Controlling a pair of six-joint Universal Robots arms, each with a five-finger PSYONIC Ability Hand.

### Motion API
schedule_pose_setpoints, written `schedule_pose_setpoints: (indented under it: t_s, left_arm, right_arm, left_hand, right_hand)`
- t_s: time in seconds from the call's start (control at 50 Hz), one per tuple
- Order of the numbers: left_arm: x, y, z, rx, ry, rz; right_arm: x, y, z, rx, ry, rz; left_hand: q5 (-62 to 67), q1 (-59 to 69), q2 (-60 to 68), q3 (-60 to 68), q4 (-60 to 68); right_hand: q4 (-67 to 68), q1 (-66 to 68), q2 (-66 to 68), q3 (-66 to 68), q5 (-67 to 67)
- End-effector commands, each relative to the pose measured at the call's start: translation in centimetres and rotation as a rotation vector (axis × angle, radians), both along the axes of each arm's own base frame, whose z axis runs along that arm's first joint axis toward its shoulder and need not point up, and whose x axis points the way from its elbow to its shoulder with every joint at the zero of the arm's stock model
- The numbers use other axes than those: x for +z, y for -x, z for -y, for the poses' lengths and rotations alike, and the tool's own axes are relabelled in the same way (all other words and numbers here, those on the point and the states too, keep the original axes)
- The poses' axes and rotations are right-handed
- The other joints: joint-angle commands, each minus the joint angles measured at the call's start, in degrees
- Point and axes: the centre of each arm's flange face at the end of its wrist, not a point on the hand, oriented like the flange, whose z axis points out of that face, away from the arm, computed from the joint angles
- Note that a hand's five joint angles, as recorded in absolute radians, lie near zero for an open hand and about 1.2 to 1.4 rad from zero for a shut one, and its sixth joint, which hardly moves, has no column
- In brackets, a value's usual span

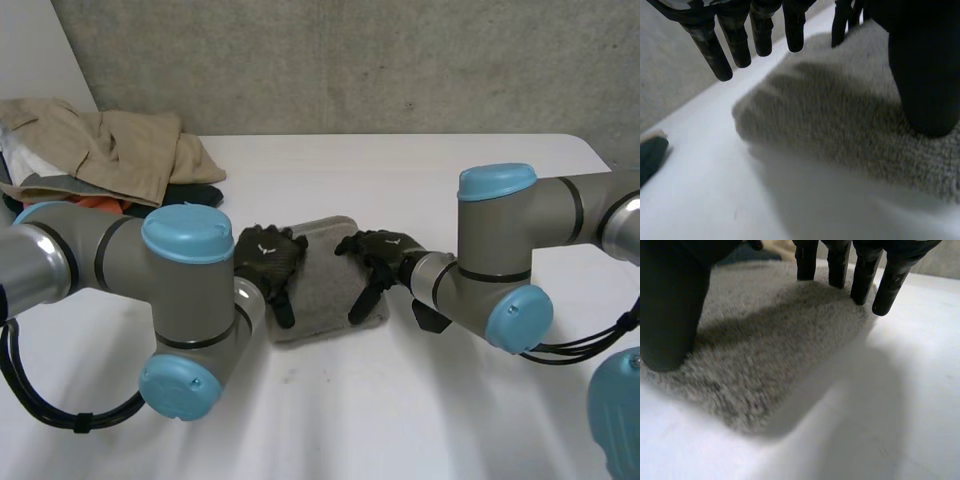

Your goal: Fold the laundry.

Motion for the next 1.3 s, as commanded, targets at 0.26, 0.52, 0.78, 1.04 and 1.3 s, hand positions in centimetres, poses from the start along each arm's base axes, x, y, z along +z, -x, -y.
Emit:
schedule_pose_setpoints:
  t_s: [0.26, 0.52, 0.78, 1.04, 1.3]
  left_arm:
    - [9.9, -0.4, -0.6, -0.168, 0.174, -0.175]
    - [11.5, -1.5, -2.3, -0.427, 0.12, -0.26]
    - [11.4, -1.4, -2.4, -0.429, 0.118, -0.26]
    - [11.4, -1.4, -2.3, -0.426, 0.121, -0.263]
    - [11.1, -1.3, -2.3, -0.429, 0.114, -0.261]
  right_arm:
    - [7.1, 4.3, -0.8, -0.175, 0.278, 0.126]
    - [-1.1, 4.7, -3.2, -0.101, 0.079, 0.069]
    - [-2.6, 2.2, -1.8, -0.091, 0.031, 0.163]
    - [-2.6, 0.6, -1.4, -0.094, 0.029, 0.209]
    - [-1.2, 0.4, 1.0, -0.215, 0.063, 0.281]
  left_hand:
    - [-0.6, 0.2, 0.3, 0.0, 0.5]
    - [-0.1, 0.7, 0.8, 0.5, 1.0]
    - [0.1, 0.9, 1.0, 0.7, 1.1]
    - [0.4, 1.2, 1.3, 1.1, 1.5]
    - [0.8, 1.6, 1.7, 1.4, 1.8]
  right_hand:
    - [-3.6, -1.6, -2.7, -2.3, -3.6]
    - [-3.6, -1.6, -2.7, -2.3, -3.6]
    - [5.7, 7.8, 6.6, 7.0, 5.7]
    - [11.1, 13.1, 12.0, 12.4, 11.1]
    - [66.4, 68.4, 67.3, 67.7, 66.4]
